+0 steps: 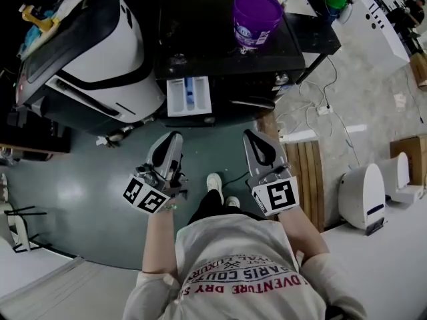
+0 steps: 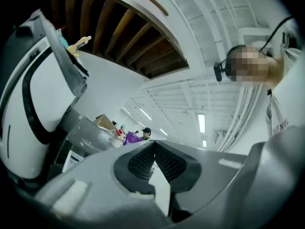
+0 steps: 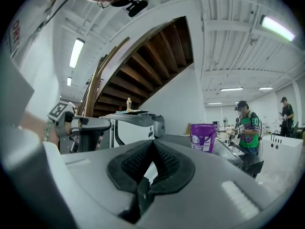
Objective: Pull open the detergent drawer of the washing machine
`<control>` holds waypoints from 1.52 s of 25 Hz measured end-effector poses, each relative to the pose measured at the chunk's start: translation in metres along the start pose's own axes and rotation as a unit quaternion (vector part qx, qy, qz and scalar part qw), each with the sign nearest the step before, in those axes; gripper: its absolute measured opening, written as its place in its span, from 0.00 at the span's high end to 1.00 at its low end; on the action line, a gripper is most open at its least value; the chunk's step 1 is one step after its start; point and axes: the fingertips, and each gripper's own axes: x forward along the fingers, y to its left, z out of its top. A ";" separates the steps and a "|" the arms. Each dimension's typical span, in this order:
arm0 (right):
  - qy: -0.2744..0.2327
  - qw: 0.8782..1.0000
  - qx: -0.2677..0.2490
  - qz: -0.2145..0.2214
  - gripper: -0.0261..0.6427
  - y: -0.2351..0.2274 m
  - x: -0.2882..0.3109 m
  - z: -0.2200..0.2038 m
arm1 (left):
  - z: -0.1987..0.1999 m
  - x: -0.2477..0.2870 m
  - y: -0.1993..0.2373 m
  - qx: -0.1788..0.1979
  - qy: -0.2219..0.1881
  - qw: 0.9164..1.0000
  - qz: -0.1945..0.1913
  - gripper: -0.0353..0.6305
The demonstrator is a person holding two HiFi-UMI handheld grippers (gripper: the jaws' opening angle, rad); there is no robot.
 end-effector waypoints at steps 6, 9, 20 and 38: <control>-0.041 0.999 -0.001 0.000 0.96 -0.006 -0.006 0.043 | 0.010 0.011 -0.025 0.144 0.087 0.986 0.005 0.95; -0.052 0.999 -0.011 0.003 0.96 -0.009 -0.004 0.056 | 0.014 0.019 -0.034 0.186 0.107 0.977 0.004 0.95; -0.055 0.998 -0.034 0.023 0.96 -0.003 0.005 0.077 | 0.037 0.031 -0.058 0.264 0.115 0.958 -0.006 0.95; -0.041 0.997 -0.048 0.033 0.96 -0.001 0.007 0.071 | 0.043 0.039 -0.050 0.250 0.111 0.962 0.016 0.95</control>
